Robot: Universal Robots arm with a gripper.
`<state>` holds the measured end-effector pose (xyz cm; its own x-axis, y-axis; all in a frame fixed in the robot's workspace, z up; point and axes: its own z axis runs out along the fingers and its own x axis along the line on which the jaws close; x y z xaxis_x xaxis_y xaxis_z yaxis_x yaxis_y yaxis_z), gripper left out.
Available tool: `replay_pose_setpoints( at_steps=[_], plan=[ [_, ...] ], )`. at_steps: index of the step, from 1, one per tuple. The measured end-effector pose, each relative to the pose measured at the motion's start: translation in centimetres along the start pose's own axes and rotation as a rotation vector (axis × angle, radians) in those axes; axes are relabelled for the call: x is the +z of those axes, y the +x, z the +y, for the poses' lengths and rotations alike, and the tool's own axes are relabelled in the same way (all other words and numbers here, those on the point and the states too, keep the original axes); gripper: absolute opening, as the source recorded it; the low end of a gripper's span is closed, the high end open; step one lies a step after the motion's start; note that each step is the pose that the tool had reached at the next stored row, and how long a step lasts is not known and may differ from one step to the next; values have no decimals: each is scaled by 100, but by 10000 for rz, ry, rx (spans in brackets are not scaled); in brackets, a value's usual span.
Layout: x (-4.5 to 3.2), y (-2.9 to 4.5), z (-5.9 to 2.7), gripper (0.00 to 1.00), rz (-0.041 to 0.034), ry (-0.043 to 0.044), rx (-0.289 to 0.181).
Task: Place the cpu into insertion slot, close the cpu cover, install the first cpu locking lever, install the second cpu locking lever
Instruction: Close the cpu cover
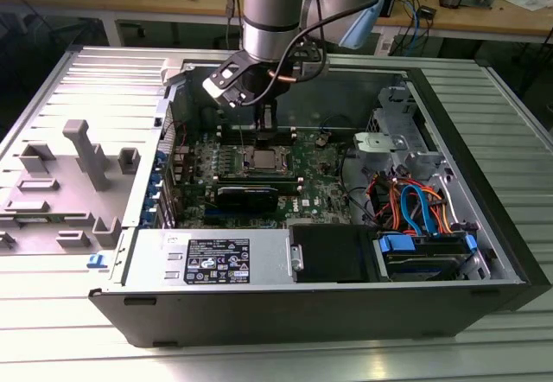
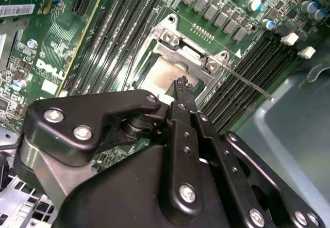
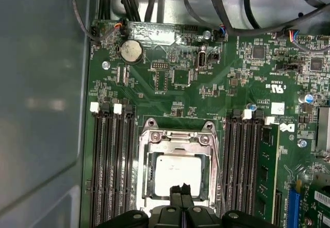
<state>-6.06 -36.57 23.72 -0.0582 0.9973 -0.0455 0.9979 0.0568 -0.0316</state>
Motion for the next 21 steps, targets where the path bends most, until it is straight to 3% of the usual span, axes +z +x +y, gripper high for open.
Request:
replay_pose_setpoints(
  at_steps=[10, 13, 15, 21],
  plan=[
    [69, -11, -158, 11, -5, -73, -15],
    [80, -7, -210, 11, -18, -281, -13],
    [92, -5, -217, 11, -20, -353, -11],
    [129, -3, -217, 11, -22, -352, -10]
  ],
)
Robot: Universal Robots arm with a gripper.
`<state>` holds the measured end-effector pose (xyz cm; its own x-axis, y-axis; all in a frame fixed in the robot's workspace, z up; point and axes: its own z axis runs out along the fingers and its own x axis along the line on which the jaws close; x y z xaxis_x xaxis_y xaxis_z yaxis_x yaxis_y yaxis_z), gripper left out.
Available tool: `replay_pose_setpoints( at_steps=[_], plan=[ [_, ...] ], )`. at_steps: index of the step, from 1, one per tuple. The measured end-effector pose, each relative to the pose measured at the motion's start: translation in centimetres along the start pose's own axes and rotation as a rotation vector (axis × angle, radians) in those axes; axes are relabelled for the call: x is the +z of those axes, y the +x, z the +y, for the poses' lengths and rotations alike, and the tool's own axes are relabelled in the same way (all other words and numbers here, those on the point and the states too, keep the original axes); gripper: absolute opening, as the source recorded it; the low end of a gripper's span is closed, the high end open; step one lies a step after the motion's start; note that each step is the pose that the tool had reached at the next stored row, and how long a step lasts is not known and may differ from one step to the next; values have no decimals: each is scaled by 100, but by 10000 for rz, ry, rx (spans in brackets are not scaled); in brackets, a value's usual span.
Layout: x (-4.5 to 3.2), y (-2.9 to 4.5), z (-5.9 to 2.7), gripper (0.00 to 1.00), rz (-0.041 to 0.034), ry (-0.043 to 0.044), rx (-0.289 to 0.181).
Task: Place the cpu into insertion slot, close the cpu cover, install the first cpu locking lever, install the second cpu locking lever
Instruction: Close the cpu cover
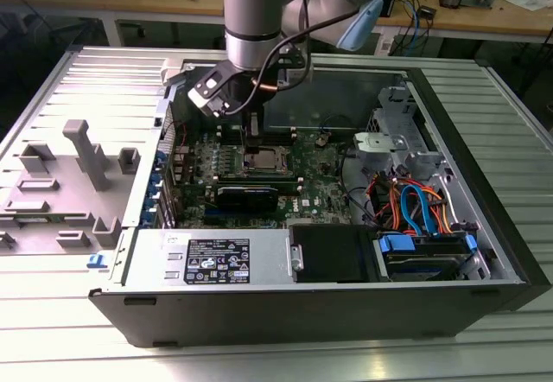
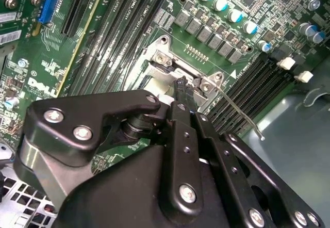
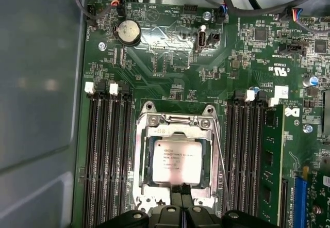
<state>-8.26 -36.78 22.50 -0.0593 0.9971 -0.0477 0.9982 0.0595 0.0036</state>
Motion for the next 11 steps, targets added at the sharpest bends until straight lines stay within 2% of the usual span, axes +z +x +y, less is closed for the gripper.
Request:
replay_pose_setpoints(
  at_steps=[11],
  plan=[
    [112, 7, -32, 11, -2, -28, 1]
  ],
)
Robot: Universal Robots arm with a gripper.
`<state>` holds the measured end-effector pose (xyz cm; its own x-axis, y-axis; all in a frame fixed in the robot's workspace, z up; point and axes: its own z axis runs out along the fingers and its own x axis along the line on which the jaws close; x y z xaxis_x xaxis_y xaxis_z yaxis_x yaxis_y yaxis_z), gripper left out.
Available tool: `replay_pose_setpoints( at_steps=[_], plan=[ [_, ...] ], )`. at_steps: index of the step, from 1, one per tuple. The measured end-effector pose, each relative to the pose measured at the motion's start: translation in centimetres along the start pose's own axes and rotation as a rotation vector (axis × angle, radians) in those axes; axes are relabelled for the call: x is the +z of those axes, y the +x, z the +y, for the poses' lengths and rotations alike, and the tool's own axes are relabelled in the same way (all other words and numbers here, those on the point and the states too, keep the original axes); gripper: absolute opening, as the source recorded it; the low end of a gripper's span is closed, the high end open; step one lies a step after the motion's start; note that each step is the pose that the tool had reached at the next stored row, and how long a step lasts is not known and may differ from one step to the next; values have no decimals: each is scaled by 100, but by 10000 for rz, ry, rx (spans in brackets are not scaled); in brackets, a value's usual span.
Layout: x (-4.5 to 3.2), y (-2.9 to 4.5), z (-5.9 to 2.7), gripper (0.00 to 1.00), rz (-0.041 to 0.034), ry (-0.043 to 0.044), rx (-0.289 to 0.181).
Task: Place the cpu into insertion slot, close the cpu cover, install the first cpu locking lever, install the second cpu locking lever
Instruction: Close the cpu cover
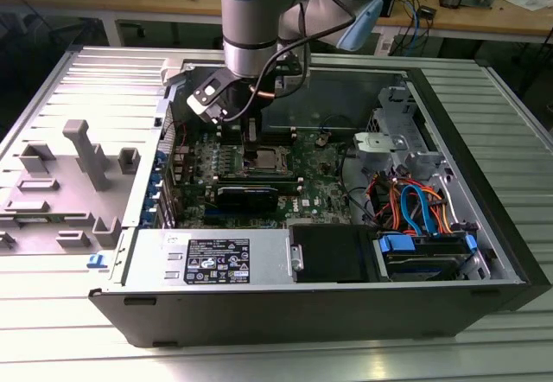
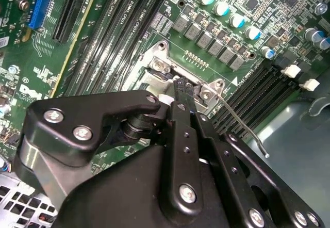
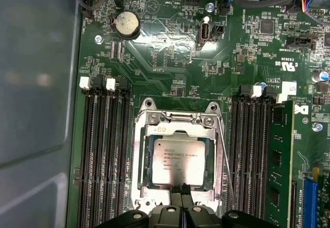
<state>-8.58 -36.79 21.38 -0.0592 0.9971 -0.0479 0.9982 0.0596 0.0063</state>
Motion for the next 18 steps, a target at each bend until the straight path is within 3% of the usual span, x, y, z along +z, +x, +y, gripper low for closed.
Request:
replay_pose_setpoints(
  at_steps=[8, 18],
  plan=[
    [49, 2, -3, 11, -2, 1, 1],
    [41, 2, -2, 11, -5, -1, 1]
  ],
)
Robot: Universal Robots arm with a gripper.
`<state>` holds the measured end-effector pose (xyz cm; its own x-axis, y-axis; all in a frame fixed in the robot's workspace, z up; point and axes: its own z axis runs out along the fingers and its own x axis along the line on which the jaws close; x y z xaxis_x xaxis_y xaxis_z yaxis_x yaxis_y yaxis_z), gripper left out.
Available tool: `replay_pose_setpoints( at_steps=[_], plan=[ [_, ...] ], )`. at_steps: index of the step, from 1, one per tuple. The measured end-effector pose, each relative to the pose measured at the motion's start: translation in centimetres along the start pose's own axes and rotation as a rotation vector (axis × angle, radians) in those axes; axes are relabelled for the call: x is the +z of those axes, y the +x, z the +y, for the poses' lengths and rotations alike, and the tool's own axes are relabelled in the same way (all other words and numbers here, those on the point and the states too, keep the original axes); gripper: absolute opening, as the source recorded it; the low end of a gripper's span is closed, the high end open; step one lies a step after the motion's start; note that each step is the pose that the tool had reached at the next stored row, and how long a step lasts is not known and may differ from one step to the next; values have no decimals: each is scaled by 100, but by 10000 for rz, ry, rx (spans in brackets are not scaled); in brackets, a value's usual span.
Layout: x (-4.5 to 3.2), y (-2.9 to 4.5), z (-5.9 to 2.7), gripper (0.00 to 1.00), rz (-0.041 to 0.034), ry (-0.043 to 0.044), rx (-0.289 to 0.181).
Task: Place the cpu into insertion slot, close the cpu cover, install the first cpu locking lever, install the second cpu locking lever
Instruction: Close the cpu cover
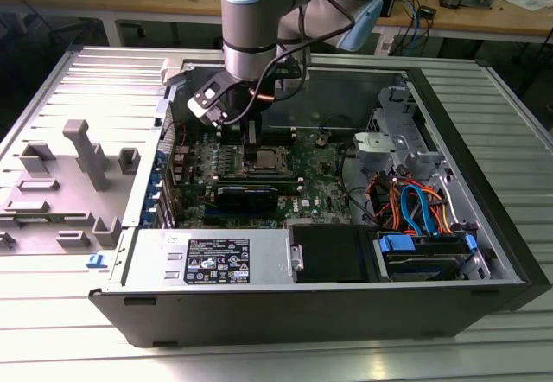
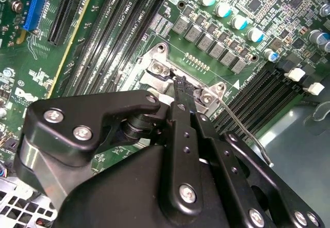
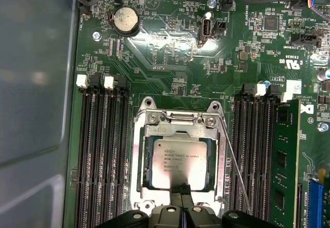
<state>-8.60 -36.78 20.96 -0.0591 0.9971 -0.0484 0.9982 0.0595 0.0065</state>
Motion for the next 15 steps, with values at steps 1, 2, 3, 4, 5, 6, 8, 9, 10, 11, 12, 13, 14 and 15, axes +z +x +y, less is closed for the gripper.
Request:
replay_pose_setpoints(
  at_steps=[1, 2, 3, 4, 5, 6, 8, 9, 10, 11, 12, 13, 14, 15],
  plan=[
    [-6, 0, 0, 11, 0, 0, 0],
    [-14, -1, 0, 11, -1, -1, 0],
    [-17, 0, 1, 11, 1, -2, 1],
    [-17, -1, 4, 11, 1, -3, 1],
    [-18, -1, 13, 11, 0, -2, 2],
    [-18, -3, 29, 11, 0, -2, 1],
    [-17, -5, 76, 11, -1, -2, -1],
    [-17, -7, 97, 11, 0, -2, -1],
    [-17, -8, 115, 11, 0, -2, 1],
    [-17, -9, 140, 11, 0, -2, 1],
    [-16, -10, 155, 11, 0, -2, 1],
    [-17, -11, 167, 11, 0, -2, 0],
    [-16, -13, 198, 11, -1, -2, 0],
    [-16, -14, 222, 11, 0, -2, 0]
  ],
)
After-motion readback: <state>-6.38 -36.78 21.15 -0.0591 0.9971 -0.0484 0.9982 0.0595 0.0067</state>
